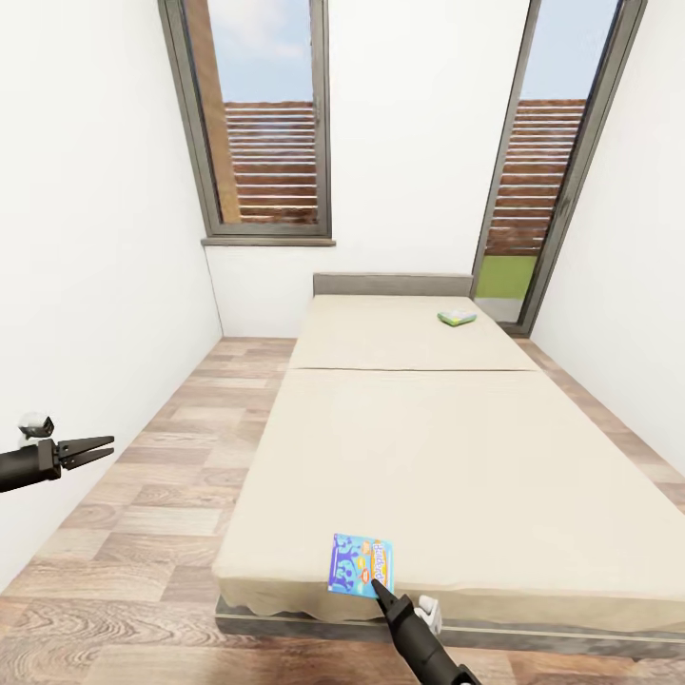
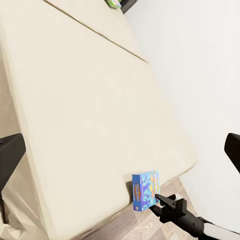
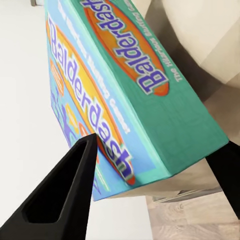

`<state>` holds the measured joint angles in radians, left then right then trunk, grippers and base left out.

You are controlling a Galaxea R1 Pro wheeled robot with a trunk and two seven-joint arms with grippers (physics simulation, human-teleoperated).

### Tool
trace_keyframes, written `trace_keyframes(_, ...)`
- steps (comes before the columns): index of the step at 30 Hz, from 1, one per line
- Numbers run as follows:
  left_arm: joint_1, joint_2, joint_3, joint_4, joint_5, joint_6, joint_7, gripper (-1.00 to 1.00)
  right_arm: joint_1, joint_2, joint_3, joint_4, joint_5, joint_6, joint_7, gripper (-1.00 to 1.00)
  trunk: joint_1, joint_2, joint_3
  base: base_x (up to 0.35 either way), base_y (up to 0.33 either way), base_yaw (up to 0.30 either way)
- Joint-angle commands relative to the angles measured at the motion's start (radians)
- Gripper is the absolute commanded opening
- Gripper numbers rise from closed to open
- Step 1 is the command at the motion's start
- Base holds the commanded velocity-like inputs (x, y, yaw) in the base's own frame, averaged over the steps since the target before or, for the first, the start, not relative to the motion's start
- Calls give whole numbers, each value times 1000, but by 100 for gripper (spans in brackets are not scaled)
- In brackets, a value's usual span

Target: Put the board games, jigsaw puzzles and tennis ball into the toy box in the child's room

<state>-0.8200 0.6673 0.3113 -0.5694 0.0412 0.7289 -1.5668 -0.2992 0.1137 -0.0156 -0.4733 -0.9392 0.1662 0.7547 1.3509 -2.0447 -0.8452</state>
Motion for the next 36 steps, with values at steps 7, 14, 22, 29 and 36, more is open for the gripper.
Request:
trace_keyframes(7, -1, 0, 0, 0, -1, 11, -4, 100, -14, 0, -10, 1, -17, 4, -1, -100, -23, 42, 18, 0, 0, 0)
trace_keyframes(14, 0, 0, 0, 0, -1, 11, -4, 100, -14, 0, -9, 1, -17, 4, -1, -100, -27, 49, 21, 0, 0, 0)
trace_keyframes(22, 0, 0, 0, 0, -1, 11, -4, 100, -14, 0, -10, 1, -17, 4, -1, -100, -46, 84, 37, 0, 0, 0)
trace_keyframes(29, -1, 0, 0, 0, -1, 11, -4, 100, -14, 0, -10, 1, -17, 4, -1, -100, -69, 126, 56, 0, 0, 0)
trace_keyframes(36, 0, 0, 0, 0, -1, 11, -4, 100, -14, 0, -10, 1, -17, 4, -1, -100, -96, 175, 78, 0, 0, 0)
